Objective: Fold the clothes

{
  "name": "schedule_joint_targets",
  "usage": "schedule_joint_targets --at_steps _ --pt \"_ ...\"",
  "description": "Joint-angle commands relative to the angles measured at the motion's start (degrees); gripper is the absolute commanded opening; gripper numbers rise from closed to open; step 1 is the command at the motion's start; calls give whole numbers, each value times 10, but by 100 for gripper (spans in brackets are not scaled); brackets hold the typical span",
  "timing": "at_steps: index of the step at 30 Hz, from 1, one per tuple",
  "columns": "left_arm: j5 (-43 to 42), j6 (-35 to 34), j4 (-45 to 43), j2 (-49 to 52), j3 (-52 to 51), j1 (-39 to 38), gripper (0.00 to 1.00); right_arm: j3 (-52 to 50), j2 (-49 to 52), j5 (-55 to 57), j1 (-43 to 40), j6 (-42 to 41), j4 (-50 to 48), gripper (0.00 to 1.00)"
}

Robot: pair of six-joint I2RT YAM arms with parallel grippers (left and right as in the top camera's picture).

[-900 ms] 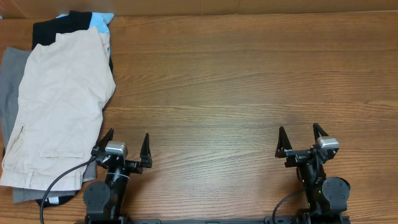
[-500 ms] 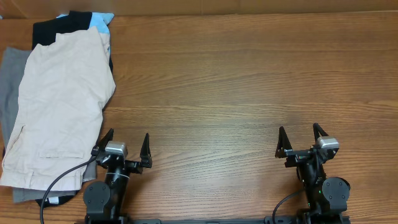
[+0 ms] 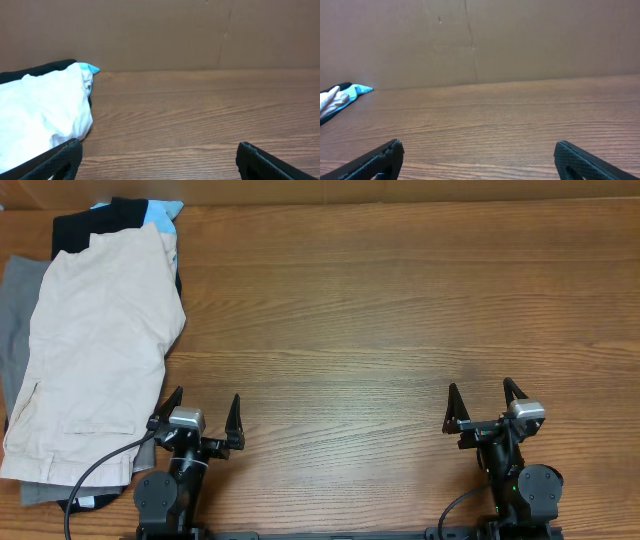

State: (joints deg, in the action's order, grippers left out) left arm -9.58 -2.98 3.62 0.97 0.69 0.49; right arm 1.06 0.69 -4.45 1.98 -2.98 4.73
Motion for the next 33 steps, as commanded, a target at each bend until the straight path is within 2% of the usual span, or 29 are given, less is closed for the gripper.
schedule_joint_targets --at_steps 1,7,33 --pt "9 3 0 -7 -4 3 100 -6 -5 5 2 0 -3 100" --pt "75 17 6 -7 -4 3 100 -6 -5 5 2 0 -3 100" --pt "75 17 4 -7 -4 3 100 -6 -5 5 2 0 -3 100"
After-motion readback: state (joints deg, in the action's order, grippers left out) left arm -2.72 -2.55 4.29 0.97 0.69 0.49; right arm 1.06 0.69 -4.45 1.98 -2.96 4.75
